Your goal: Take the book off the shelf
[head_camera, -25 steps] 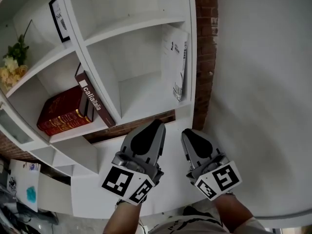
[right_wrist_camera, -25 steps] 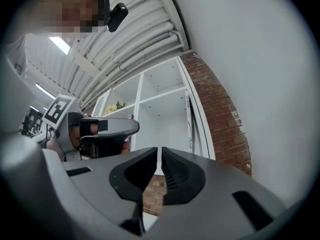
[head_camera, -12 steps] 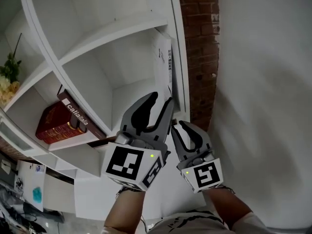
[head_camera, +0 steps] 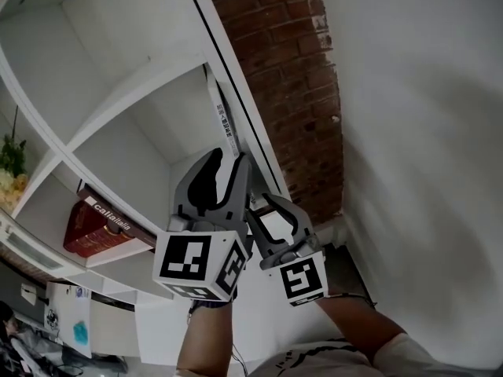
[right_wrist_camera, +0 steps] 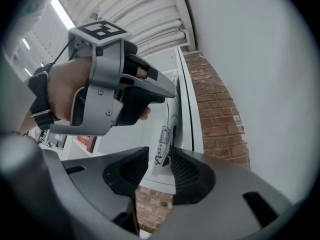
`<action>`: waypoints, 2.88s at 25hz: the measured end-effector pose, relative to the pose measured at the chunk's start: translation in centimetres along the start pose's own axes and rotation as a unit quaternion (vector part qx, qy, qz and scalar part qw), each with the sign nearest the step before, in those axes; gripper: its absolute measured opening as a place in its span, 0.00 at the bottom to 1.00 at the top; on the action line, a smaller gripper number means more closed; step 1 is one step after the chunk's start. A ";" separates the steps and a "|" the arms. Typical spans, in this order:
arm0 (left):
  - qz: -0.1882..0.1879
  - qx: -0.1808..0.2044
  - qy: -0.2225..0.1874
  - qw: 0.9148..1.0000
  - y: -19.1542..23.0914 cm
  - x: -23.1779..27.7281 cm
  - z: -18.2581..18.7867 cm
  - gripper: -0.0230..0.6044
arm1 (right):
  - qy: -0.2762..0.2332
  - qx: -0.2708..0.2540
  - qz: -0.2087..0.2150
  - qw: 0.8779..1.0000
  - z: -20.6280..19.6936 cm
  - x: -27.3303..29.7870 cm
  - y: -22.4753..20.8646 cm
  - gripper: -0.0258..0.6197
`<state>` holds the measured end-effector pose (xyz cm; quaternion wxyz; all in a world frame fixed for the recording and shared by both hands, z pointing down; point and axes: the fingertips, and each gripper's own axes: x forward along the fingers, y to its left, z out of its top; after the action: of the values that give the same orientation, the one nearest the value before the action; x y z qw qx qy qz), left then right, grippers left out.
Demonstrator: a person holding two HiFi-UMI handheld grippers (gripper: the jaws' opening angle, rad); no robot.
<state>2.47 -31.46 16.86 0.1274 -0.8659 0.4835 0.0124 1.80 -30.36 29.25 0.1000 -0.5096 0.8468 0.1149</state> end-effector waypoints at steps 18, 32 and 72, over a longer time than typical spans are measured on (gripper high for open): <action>0.003 -0.006 -0.008 1.000 1.0 1.6 -0.5 0.26 | 0.016 -0.060 0.004 0.998 -1.0 2.5 0.0 0.17; 0.020 -0.022 -0.013 0.999 3.5 0.3 0.7 0.30 | 0.011 -0.119 -0.009 0.993 -0.9 2.1 -0.2 0.14; 0.034 -0.198 -0.094 0.975 4.0 -6.1 0.9 0.13 | -0.045 -0.213 -0.035 0.975 0.1 -0.4 2.2 0.17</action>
<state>-4.03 -28.17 16.01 -0.0020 -0.8519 0.4869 0.1930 0.00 -29.00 29.51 0.0308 -0.5425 0.7793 0.3120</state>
